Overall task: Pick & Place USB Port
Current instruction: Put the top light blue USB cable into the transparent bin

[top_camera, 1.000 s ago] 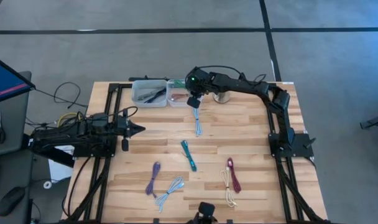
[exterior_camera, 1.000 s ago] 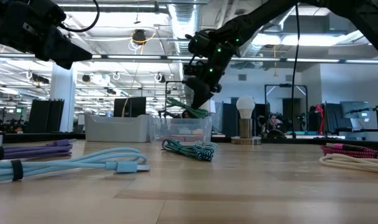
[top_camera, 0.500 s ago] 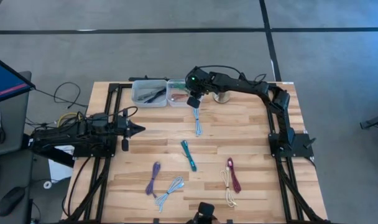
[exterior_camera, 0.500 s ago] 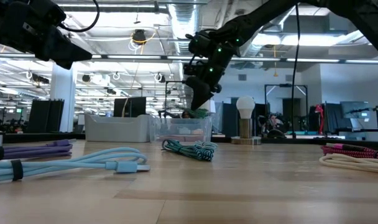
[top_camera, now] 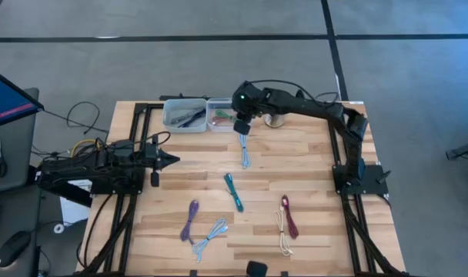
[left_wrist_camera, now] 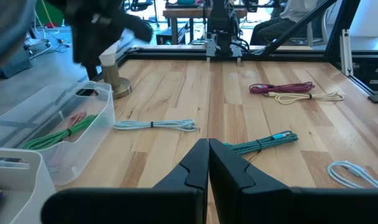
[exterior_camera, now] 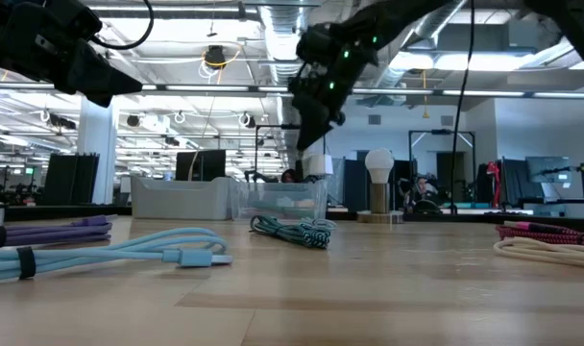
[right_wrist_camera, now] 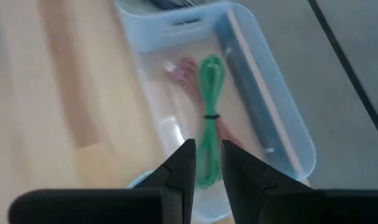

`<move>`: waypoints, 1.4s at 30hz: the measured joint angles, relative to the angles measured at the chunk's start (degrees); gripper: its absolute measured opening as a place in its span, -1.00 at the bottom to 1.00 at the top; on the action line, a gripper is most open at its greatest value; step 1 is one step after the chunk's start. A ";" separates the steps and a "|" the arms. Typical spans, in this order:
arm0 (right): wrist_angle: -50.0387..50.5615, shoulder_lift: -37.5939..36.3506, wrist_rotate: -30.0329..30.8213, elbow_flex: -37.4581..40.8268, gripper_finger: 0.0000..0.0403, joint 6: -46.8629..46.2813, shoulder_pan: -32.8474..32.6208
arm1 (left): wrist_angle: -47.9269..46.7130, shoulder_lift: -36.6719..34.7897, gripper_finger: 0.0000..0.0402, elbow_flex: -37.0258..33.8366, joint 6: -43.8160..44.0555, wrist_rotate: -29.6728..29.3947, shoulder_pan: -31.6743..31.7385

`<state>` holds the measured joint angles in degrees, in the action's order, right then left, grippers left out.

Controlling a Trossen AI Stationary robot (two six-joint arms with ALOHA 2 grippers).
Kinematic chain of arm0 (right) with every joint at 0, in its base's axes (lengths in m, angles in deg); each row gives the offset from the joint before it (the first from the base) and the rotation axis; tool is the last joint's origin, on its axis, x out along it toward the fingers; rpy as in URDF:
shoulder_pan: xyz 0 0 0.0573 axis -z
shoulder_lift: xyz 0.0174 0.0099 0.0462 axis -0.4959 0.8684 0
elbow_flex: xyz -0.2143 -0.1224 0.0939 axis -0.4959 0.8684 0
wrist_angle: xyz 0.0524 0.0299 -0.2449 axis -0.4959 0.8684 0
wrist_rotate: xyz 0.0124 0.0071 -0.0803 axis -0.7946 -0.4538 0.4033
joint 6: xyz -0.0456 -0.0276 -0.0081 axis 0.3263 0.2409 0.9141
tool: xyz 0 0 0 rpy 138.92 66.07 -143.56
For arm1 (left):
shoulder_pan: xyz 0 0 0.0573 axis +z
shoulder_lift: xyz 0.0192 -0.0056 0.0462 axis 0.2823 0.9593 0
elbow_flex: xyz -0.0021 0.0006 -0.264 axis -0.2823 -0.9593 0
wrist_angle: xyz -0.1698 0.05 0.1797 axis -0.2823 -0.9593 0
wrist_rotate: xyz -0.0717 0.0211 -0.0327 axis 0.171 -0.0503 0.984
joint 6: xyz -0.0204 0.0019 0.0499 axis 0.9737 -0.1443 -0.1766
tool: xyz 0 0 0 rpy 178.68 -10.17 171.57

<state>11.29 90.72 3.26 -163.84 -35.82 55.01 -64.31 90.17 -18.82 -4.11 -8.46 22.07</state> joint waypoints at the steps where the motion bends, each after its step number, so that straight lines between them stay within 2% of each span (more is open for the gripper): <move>1: 0.81 -0.84 0.00 0.00 -0.66 -0.67 -0.61 | 0.00 0.00 -0.94 0.00 0.00 0.00 0.00; 12: 2.58 -8.38 -0.01 -0.02 -0.66 -3.93 -7.47 | 0.02 0.00 -0.94 0.00 0.00 0.00 0.01; 17: 2.91 -9.34 -0.02 -0.02 -0.66 -4.20 -9.84 | 0.02 0.00 -0.94 0.00 0.00 0.00 0.00; 24: 9.66 -9.20 -0.13 -0.04 -0.66 -6.44 -13.50 | 0.02 -0.02 -0.94 0.00 0.00 0.00 0.02; 29: 11.24 -9.10 -0.16 -0.03 -0.66 -9.74 -16.84 | 0.04 -0.02 -0.94 0.00 0.00 0.00 0.02; 34: 11.92 -9.10 -0.18 -0.04 -0.66 -17.06 -19.44 | 0.04 -0.02 -0.94 0.00 0.00 0.00 0.00; 42: 11.62 -9.10 1.17 1.10 -0.66 -24.03 -19.79 | 0.09 -0.02 -0.94 0.00 0.00 0.00 0.02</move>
<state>22.91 81.62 4.43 -162.74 -59.85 35.22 -64.22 90.15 -18.82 -4.11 -8.46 22.09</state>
